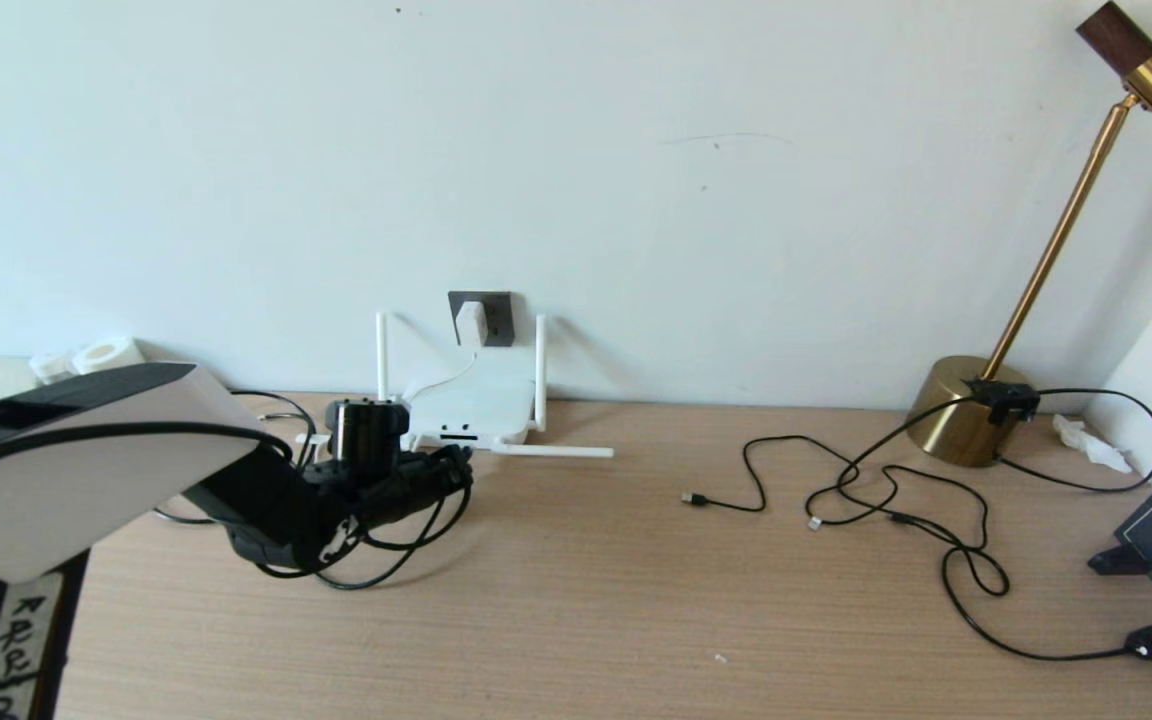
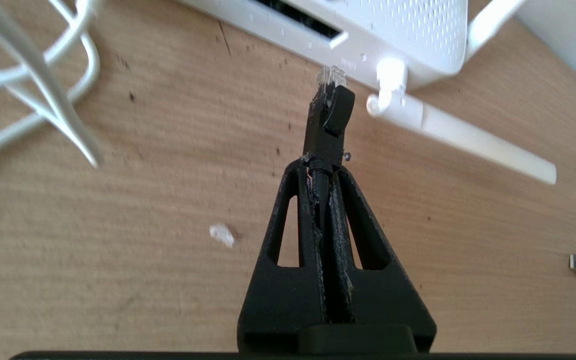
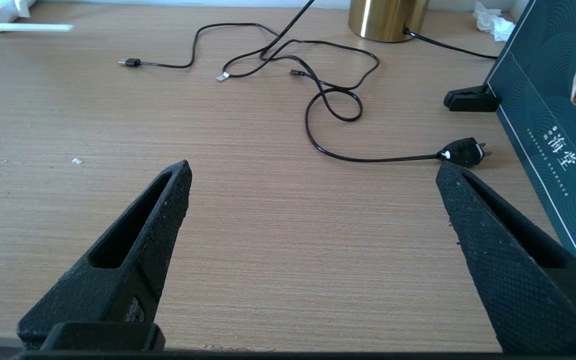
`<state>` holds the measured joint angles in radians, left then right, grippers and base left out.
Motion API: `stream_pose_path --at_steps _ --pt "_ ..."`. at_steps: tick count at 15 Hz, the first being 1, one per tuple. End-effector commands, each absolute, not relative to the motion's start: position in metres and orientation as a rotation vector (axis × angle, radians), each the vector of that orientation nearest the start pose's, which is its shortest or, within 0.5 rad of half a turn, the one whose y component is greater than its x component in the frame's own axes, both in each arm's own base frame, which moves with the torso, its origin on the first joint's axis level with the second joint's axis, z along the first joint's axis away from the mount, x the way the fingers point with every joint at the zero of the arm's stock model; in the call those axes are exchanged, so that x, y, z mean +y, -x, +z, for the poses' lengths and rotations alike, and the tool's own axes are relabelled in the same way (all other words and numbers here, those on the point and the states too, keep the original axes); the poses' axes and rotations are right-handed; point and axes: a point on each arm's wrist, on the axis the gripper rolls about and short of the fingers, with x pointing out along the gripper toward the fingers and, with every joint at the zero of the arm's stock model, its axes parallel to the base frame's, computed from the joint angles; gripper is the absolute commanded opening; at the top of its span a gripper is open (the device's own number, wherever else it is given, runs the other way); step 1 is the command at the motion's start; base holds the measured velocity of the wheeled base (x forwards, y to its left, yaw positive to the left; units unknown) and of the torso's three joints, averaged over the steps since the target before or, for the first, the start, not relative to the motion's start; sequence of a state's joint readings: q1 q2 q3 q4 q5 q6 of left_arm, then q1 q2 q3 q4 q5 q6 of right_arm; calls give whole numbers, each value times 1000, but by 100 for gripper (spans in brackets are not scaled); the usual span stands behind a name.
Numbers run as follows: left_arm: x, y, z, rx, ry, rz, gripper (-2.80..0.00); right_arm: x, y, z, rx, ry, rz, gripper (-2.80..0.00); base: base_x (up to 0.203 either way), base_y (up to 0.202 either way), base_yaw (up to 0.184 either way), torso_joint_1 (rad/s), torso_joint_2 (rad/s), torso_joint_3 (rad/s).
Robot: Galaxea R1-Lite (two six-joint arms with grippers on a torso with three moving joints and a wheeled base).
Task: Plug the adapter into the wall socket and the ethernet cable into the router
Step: Plug cable into router interface
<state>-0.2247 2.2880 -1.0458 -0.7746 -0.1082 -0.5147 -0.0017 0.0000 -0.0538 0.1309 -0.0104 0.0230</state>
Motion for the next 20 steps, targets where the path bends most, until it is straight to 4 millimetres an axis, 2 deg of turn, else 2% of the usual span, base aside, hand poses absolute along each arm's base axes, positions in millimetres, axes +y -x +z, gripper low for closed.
stream_pose_path --at_steps 1,8,20 --pt "-94 -400 38 538 479 -199 -280 0 27 77 80 -23 -13 0 0 0 0 0 0 0" --pt "-84 -393 41 515 483 -184 -280 0 27 77 80 -23 -13 0 0 0 0 0 0 0" --pt "-61 -402 40 495 504 -135 -280 0 27 77 80 -23 -14 0 0 0 0 0 0 0"
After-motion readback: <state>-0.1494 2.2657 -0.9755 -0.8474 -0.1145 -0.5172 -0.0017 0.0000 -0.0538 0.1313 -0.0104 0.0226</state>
